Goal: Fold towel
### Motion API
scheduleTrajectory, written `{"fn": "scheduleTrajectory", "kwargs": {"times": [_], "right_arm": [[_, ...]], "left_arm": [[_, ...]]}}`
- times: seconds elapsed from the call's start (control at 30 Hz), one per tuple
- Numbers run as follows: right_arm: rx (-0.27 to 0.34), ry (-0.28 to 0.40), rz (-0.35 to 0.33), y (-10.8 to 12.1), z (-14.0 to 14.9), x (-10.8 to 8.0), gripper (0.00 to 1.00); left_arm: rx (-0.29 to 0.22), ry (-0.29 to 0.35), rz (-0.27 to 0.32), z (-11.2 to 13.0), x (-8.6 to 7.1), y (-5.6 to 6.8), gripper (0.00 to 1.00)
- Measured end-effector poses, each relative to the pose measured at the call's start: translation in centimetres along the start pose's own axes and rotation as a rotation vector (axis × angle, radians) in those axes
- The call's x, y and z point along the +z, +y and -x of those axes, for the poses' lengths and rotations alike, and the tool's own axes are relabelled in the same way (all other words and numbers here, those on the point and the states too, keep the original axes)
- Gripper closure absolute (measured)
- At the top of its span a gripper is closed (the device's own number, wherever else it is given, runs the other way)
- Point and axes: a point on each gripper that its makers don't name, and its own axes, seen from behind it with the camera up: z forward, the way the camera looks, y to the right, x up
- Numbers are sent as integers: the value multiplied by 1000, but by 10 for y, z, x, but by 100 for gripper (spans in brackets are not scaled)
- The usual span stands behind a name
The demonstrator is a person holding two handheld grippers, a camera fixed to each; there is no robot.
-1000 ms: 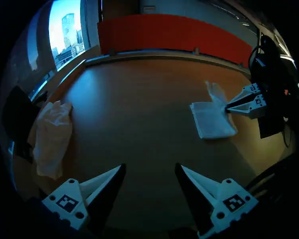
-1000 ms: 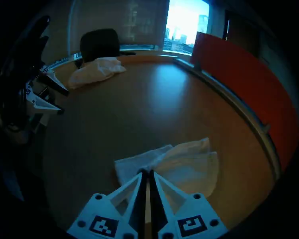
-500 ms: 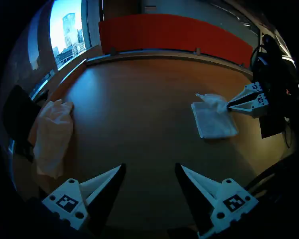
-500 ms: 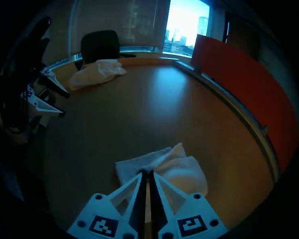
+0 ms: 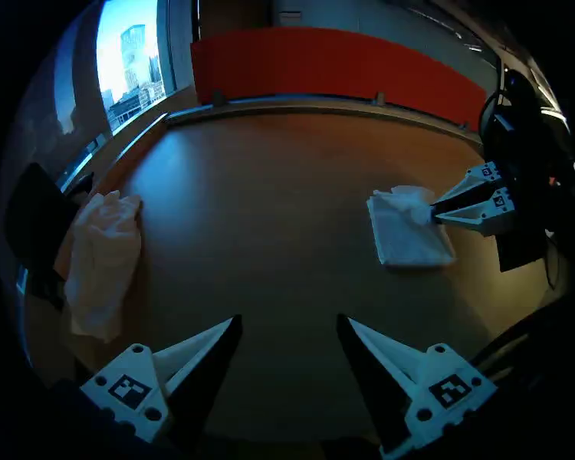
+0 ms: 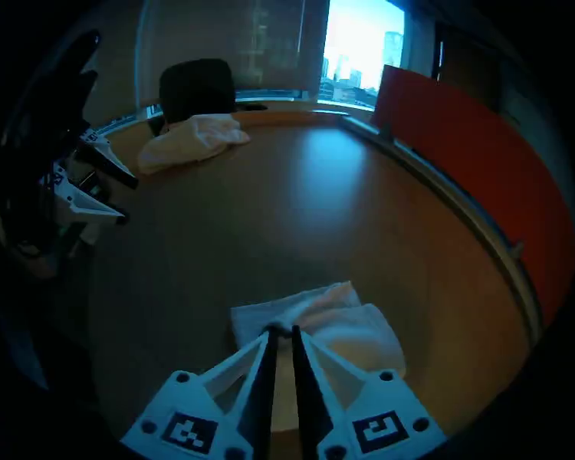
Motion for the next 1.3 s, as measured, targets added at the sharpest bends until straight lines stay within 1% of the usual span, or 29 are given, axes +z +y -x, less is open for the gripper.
{"fn": "scheduleTrajectory", "kwargs": {"times": [0.07, 0.13, 0.2, 0.27, 0.33, 0.5, 0.93, 1.2, 1.3], "right_arm": [[3, 5, 0, -1, -1, -1, 66], [8, 8, 1, -1, -1, -2, 46], [14, 10, 5, 0, -1, -3, 36], [19, 10, 13, 1, 1, -5, 29], [25, 7, 22, 3, 5, -7, 28], [46, -7, 41, 5, 17, -10, 28], [108, -59, 74, 2, 60, -17, 28], [138, -93, 99, 3, 86, -18, 28], [158, -105, 106, 2, 96, -17, 28]], "left_arm": [[0, 0, -1, 0, 0, 0, 9], [0, 0, -1, 0, 0, -1, 9], [2, 0, -1, 0, 0, -1, 9], [2, 2, -2, 0, 0, 0, 9], [1, 3, -1, 0, 0, 0, 9], [0, 7, 2, -1, 1, 3, 9], [15, 10, 7, -5, 4, 6, 9], [23, 7, 8, -3, 5, 6, 9], [24, 6, 8, -2, 5, 6, 9]]}}
